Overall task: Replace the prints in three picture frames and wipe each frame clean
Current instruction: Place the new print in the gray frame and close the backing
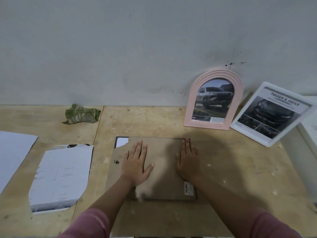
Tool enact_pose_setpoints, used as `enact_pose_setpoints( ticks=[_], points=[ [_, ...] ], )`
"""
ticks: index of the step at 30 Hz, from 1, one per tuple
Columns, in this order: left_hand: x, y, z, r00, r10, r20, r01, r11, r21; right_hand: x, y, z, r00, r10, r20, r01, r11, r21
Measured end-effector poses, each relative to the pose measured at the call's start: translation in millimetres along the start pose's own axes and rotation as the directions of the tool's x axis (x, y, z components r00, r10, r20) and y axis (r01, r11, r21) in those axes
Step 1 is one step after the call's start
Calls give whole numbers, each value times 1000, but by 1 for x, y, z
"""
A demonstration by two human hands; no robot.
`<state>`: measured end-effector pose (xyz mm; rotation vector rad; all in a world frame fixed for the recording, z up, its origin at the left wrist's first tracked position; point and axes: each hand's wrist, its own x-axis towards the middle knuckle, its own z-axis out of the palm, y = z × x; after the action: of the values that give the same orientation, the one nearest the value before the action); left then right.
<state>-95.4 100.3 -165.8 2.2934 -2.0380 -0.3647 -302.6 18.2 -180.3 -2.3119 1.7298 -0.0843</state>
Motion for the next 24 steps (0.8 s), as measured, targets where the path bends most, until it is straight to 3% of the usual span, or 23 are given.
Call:
enact_pose_setpoints(
  ticks=[6,9,12,17,21,24],
  points=[
    [3,0,-6,1000,-13,28,12,1000,14,2,-3,-12,999,2,42,2,995,-96],
    [1,1,-6,999,-22,26,22,1000,11,9,-14,-16,986,-158,51,164,972,-170],
    [-8,2,-5,996,-86,35,85,996,11,21,-37,-17,936,-316,152,339,927,-159],
    [-38,2,-3,950,-310,-45,306,949,-81,34,-74,-11,810,-504,300,537,843,-32],
    [-54,5,1,908,-418,-37,409,902,-140,47,-92,-5,731,-593,336,646,760,-64],
    [-56,3,7,908,-418,-35,411,904,-116,49,-92,4,731,-625,272,659,750,-49]
  ],
)
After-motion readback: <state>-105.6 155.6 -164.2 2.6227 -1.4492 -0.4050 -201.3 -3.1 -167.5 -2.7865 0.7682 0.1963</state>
